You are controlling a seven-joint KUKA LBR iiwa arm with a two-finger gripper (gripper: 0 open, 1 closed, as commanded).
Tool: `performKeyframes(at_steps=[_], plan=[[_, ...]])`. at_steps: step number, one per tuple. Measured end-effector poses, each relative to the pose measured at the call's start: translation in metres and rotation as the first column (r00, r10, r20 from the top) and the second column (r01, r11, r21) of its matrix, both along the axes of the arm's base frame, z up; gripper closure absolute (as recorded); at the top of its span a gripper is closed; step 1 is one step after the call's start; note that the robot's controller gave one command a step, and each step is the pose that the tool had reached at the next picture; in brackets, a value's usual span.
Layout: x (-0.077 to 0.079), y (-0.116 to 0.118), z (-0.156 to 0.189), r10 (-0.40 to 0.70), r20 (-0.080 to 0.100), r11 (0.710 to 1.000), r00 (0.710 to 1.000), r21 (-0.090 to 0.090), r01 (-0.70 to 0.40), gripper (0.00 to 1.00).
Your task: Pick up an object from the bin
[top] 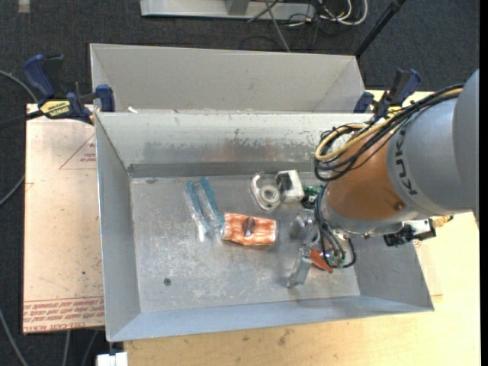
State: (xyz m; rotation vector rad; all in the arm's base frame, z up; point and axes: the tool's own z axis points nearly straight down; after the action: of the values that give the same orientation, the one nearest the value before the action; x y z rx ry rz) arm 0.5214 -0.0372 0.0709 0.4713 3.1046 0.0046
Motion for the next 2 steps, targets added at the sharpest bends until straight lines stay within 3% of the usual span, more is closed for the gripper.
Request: performKeyframes(at_steps=[1, 2], plan=[[0.013, 0.019, -0.001, -0.128, 0.000, 0.992, 0.992, -0.007, 0.128, 0.00], [0.061, 0.046, 0.000, 0.130, -0.007, 0.991, 0.991, 0.004, -0.130, 0.00]])
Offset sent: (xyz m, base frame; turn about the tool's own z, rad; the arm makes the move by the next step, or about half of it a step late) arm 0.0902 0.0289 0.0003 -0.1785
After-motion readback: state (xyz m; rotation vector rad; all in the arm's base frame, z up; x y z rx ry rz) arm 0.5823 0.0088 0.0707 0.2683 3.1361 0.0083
